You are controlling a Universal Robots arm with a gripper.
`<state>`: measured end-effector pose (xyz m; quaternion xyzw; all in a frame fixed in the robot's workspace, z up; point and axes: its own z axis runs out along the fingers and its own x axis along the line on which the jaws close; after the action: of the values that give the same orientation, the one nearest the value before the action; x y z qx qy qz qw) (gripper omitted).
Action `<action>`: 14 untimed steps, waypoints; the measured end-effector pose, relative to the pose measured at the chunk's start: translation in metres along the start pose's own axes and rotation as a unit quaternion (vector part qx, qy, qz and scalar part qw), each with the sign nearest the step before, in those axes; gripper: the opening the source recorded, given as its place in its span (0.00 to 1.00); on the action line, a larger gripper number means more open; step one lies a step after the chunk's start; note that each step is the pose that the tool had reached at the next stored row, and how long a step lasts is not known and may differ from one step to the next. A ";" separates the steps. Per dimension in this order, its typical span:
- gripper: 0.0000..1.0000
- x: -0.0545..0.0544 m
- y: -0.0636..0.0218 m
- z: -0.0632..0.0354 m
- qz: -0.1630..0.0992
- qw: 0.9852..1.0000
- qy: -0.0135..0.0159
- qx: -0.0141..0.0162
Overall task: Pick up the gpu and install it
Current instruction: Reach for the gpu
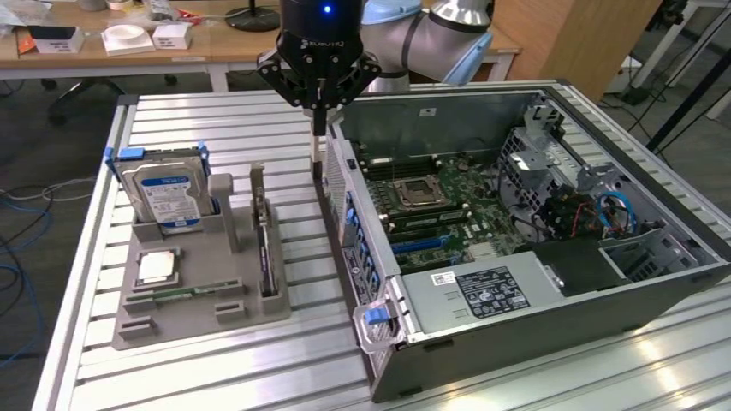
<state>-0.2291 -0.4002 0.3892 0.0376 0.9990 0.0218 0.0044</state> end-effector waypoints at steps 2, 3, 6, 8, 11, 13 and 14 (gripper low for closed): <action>0.11 0.001 0.0004 0.0000 0.000 1.000 0.000 0.000; 0.11 0.002 0.0003 0.0001 0.000 1.000 0.000 0.000; 0.11 0.007 0.0000 0.0002 0.000 1.000 0.000 0.000; 0.11 0.010 -0.0002 0.0002 0.000 1.000 0.000 0.000; 0.11 0.015 -0.0007 0.0001 0.000 1.000 0.000 0.000; 0.11 0.018 -0.0010 0.0003 0.000 1.000 0.000 0.000; 0.11 0.019 -0.0011 0.0003 0.000 1.000 0.000 0.000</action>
<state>-0.2486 -0.3998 0.3887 0.0376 0.9990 0.0217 0.0045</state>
